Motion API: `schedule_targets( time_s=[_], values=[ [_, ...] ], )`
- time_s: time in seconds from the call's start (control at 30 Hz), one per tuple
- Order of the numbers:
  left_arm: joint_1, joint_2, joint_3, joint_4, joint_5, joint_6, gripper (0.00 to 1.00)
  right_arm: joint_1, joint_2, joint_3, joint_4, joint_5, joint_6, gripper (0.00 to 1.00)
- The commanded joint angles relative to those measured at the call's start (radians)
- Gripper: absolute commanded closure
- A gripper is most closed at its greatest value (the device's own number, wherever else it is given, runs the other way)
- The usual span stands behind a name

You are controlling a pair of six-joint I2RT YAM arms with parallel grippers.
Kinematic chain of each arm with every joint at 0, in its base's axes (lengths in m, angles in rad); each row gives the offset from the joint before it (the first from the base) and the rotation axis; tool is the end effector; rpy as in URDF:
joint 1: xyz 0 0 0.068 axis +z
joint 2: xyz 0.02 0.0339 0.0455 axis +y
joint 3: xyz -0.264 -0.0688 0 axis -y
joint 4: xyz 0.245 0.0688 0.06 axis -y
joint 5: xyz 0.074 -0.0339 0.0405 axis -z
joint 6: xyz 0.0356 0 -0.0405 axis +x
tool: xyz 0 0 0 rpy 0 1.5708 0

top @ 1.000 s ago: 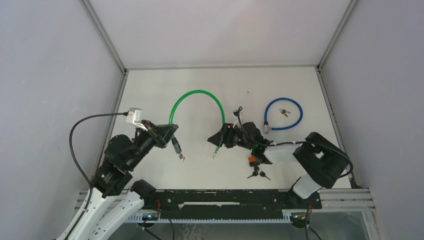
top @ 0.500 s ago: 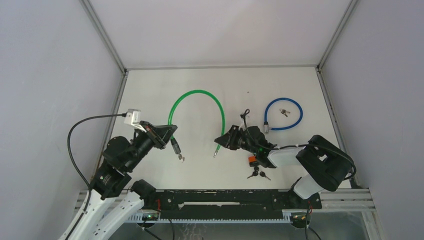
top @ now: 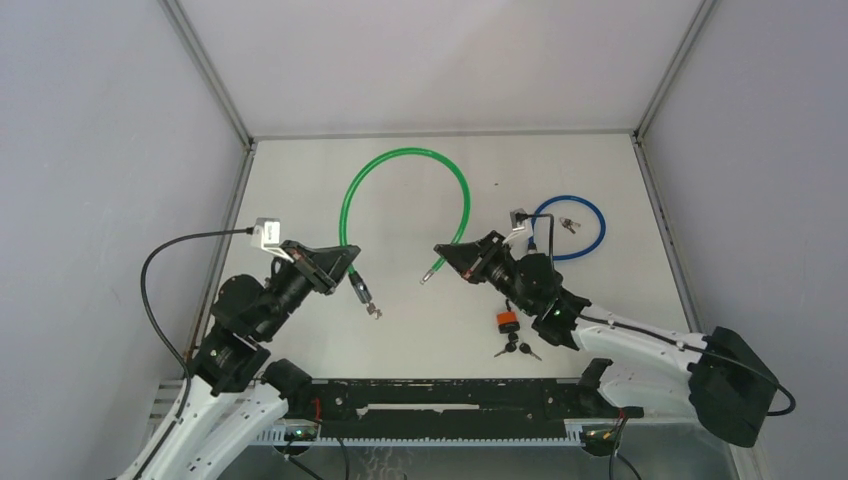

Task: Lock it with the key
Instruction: Pick up the lock from the center of the board, then lock the lock.

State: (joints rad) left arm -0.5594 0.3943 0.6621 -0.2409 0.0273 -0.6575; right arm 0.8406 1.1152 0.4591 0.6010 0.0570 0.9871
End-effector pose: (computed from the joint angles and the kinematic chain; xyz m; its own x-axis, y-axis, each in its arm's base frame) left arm 0.0895 -0.0572 0.3406 -0.3203 -0.5202 -0.7917 0.4521 0.6504 -0.6103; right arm 0.1642 0.1804 0.2426 -0.6093 0.5684 -0.5529 -0.3584 0.4246 0.8314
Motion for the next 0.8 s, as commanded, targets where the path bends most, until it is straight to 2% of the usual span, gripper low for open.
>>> schedule_targets(
  time_s=[0.0, 0.13, 0.3, 0.5, 0.57, 0.77],
  values=[
    [0.005, 0.042, -0.005, 0.084, -0.023, -0.088, 1.00, 0.127, -0.064, 0.146, -0.159, 0.311, 0.044, 1.00],
    [-0.005, 0.121, 0.037, -0.003, -0.101, -0.128, 1.00, 0.218, -0.019, 0.285, -0.311, 0.419, 0.036, 1.00],
    [-0.023, 0.131, 0.015, 0.008, -0.171, -0.175, 1.00, 0.283, 0.030, 0.436, -0.478, 0.494, 0.068, 1.00],
    [-0.040, 0.166, 0.062, -0.079, -0.252, -0.208, 1.00, 0.363, 0.089, 0.519, -0.502, 0.604, 0.004, 1.00],
    [-0.047, 0.197, 0.090, -0.131, -0.268, -0.222, 1.00, 0.366, 0.104, 0.540, -0.509, 0.601, -0.014, 1.00],
    [-0.080, 0.228, 0.105, -0.137, -0.272, -0.220, 1.00, 0.364, 0.127, 0.566, -0.528, 0.575, -0.048, 1.00]
  ],
)
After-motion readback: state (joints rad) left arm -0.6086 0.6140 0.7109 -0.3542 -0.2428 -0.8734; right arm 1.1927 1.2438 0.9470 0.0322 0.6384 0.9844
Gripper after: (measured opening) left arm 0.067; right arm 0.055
